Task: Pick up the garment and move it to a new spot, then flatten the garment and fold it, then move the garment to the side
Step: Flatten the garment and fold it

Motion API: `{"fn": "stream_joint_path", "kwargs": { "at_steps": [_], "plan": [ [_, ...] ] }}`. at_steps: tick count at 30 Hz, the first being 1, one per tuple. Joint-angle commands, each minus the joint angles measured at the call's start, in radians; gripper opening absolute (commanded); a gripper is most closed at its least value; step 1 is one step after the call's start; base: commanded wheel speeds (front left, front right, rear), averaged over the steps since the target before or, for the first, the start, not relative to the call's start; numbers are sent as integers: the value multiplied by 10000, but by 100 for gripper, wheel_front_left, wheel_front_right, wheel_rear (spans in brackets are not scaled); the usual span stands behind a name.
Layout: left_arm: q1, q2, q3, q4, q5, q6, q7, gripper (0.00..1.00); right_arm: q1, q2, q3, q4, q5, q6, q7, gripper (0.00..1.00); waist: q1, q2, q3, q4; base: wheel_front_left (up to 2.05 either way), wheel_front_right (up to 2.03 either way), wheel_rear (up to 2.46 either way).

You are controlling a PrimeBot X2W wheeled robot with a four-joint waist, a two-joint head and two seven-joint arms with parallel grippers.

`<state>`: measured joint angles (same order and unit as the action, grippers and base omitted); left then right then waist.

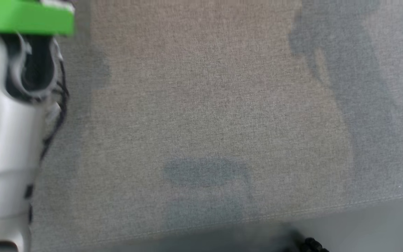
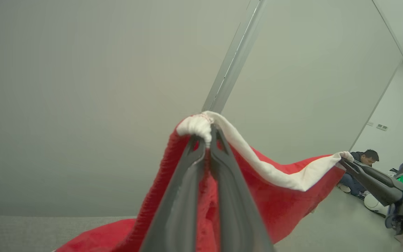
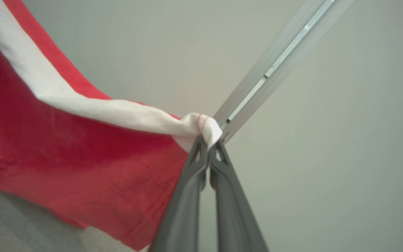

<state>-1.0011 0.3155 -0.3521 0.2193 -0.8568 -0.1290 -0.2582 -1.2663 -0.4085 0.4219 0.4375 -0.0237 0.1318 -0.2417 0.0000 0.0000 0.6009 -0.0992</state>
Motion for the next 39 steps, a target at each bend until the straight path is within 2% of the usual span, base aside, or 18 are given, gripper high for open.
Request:
{"fn": "stream_joint_path", "kwargs": {
  "at_steps": [1, 7, 9, 20, 26, 31, 39],
  "plan": [
    [576, -153, 94, -144, 15, -19, -76, 0, 468, -222, -35, -268, 192, -21, 92, 0, 0, 0, -855, 337, 0, 0, 0],
    [3015, -1004, 732, -820, 527, -14, -73, 0, 2853, -1205, -293, -1649, 955, -21, 742, 0, 0, 0, -1914, 593, 0, 0, 0],
    [3656, -1099, 654, -945, 828, -15, -74, 0, 3618, -1508, -279, -2060, 1123, -23, 1060, 0, 0, 0, -2189, 635, 0, 0, 0],
    [6428, -1089, -161, -1070, 3145, 2, -77, 0, 6752, -2653, 111, -3638, 2474, -21, 2606, 0, 0, 0, -3344, 671, 0, 0, 0],
    [7447, -1220, -508, -1084, 3532, -3, -77, 0, 7742, -3113, 201, -4231, 3188, -21, 3303, 0, 0, 0, -3813, 687, 0, 0, 0],
    [8238, -1029, -1064, -1075, 3967, -8, -76, 0, 8765, -3641, 84, -4905, 3743, -20, 4175, 0, 0, 0, -4211, 740, 0, 0, 0],
    [8999, -804, -1807, -1240, 4289, 60, 160, 0, 10602, -4088, -765, -5993, 4481, -20, 5548, 0, 0, 0, -4463, 881, 0, 0, 0]
  ]
}}
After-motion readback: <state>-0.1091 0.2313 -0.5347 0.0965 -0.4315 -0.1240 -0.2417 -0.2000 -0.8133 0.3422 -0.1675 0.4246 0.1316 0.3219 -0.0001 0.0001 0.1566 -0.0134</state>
